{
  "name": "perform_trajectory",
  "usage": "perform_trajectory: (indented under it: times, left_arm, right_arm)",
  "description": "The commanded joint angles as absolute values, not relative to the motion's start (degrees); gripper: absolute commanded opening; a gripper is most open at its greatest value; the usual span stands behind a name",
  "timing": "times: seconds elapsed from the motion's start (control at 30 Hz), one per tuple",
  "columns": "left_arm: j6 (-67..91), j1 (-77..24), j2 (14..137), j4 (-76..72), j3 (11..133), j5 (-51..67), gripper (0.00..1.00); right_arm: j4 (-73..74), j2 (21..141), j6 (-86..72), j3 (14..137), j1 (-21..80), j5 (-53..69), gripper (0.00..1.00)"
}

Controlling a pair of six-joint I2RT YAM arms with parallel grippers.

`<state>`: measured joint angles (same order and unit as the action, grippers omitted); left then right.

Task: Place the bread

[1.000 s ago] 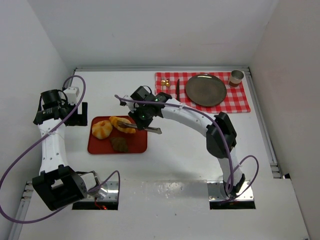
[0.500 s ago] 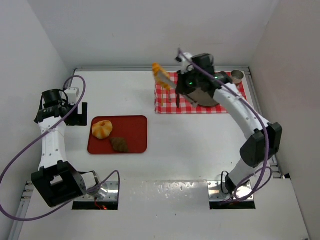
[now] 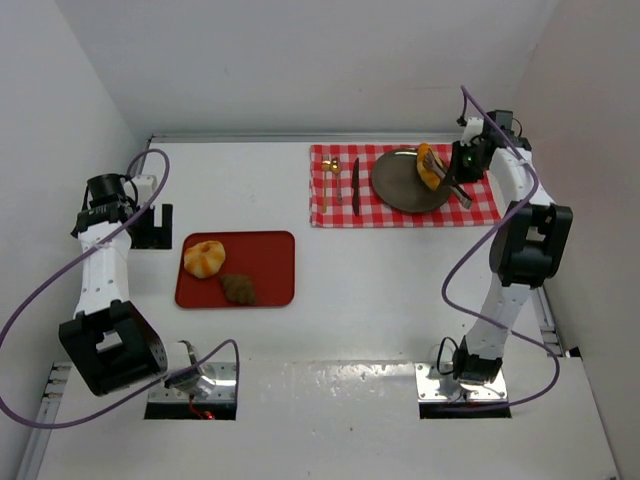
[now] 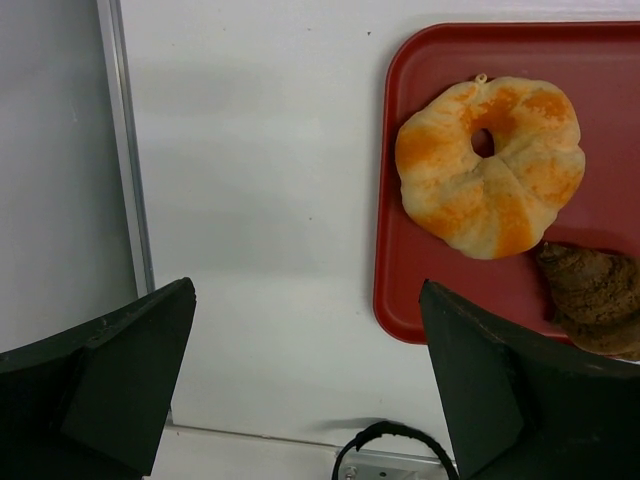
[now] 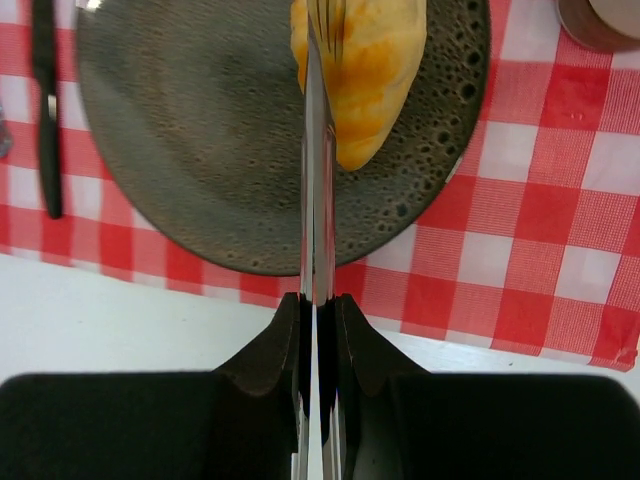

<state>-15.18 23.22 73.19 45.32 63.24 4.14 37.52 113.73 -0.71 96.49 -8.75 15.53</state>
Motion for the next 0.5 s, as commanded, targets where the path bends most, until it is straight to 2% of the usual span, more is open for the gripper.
perform_trajectory:
  times: [0.0,0.13,0.17,0.27,0.3,0.4,0.47]
  left_arm:
    - [-13.9,22.9,74.5,44.1,66.0,3.1,1.00]
    - [-13.4,22.9,75.8,44.1,67.1,3.1,1.00]
    - [-13.4,22.9,75.8,44.1,67.1,3.1,1.00]
    - [-12.8,22.9,76.4,44.1,67.6,3.1,1.00]
    - [-12.8,22.9,77.0,44.1,67.6,3.6,1.00]
    - [-12.8,22.9,77.0,44.1,67.6,4.2,1.00]
    - [-12.8,22.9,77.0,44.1,67.6,4.8,1.00]
  right_arm:
    - [38.5,115.7,2.3,101.2,-10.7,20.0,0.00]
    - [38.0,116.5,1.8,99.4,-12.7,19.7,0.03]
    - [37.8,116.4,1.8,99.1,-12.9,19.9,0.11]
    - [38.2,115.3,2.5,98.4,-12.9,19.9,0.23]
    - [38.1,114.9,2.1,98.1,-12.8,19.9,0.32]
    - [38.4,113.3,1.6,97.6,-12.8,19.7,0.43]
    - [38.2,112.1,1.6,96.8,-12.7,19.3,0.45]
